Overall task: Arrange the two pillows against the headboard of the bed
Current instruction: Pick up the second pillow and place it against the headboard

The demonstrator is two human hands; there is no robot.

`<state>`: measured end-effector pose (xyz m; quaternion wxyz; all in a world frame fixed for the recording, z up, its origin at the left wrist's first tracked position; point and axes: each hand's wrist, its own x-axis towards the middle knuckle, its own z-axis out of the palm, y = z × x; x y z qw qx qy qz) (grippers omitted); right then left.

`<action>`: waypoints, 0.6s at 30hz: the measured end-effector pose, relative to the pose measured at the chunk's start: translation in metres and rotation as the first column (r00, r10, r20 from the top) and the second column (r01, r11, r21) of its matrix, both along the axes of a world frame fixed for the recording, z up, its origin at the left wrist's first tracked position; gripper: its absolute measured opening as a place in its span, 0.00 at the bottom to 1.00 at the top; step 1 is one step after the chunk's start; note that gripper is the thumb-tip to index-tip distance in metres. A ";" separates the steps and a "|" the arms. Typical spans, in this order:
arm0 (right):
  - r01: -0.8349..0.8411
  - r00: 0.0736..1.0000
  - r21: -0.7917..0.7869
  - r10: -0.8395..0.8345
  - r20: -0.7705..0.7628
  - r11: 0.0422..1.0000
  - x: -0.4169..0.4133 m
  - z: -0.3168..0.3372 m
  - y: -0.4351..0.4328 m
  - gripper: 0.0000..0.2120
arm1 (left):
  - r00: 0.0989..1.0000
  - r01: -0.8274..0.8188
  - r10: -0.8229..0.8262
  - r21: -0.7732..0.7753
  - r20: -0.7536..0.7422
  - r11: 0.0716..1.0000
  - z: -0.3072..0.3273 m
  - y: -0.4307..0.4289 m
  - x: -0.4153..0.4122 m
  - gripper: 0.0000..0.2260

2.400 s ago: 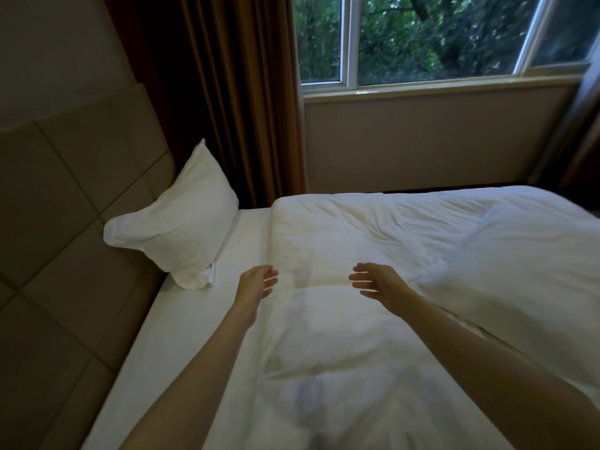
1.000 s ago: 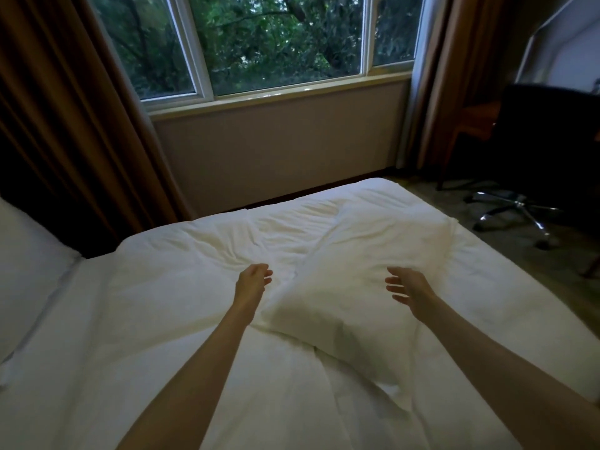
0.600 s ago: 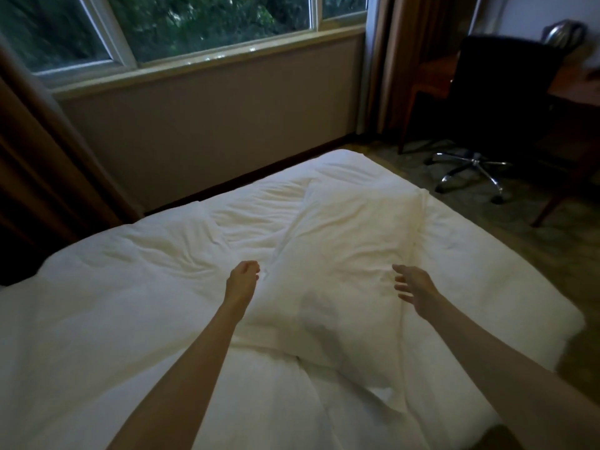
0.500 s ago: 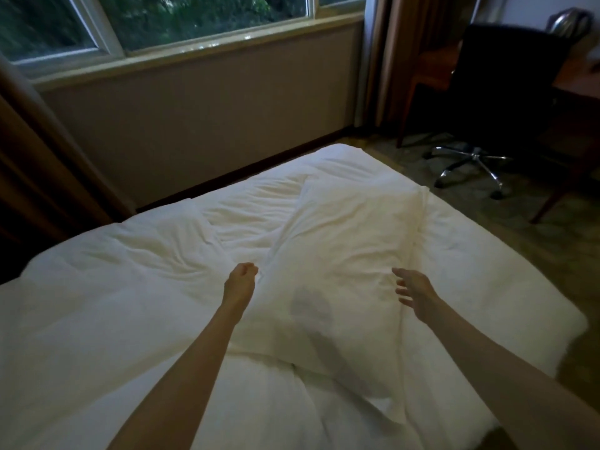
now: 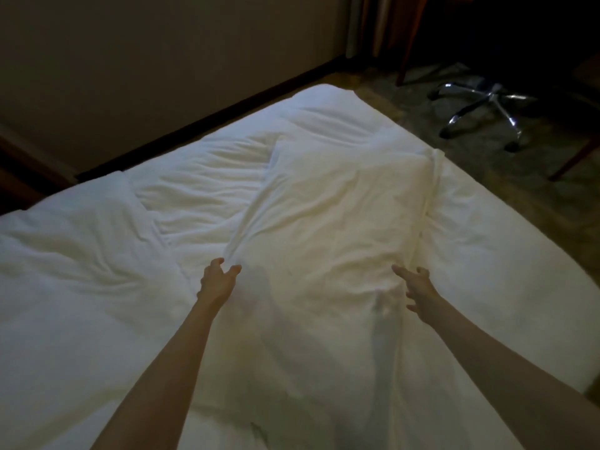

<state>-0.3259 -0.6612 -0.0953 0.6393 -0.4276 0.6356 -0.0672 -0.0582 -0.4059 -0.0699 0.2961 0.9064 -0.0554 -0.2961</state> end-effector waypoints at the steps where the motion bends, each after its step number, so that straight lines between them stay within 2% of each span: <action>1: -0.002 1.000 0.022 0.002 -0.008 1.000 0.000 -0.013 -0.005 0.41 | 1.000 -0.005 0.006 0.030 -0.020 1.000 -0.013 -0.006 0.004 0.29; 6: -0.017 1.000 0.112 0.016 0.012 0.994 0.004 -0.056 -0.014 0.42 | 0.985 -0.069 0.086 0.118 -0.147 0.991 -0.059 -0.013 0.014 0.42; 8: 0.008 0.999 0.083 -0.011 0.033 0.997 0.011 -0.066 -0.013 0.42 | 0.986 -0.081 0.104 0.168 -0.132 0.982 -0.066 -0.008 0.014 0.44; 10: 0.079 0.995 0.026 -0.081 0.057 0.997 0.020 -0.070 -0.007 0.38 | 0.995 -0.076 0.088 0.206 -0.047 0.976 -0.065 -0.006 0.008 0.42; 12: 0.119 0.990 0.017 -0.120 0.075 0.993 0.029 -0.069 0.000 0.36 | 0.998 -0.065 0.067 0.163 -0.009 0.985 -0.061 -0.009 -0.002 0.39; 18: 0.088 0.984 -0.033 -0.082 0.160 0.996 0.043 -0.026 0.020 0.39 | 0.987 -0.074 0.073 0.002 0.146 0.997 0.006 -0.006 -0.017 0.29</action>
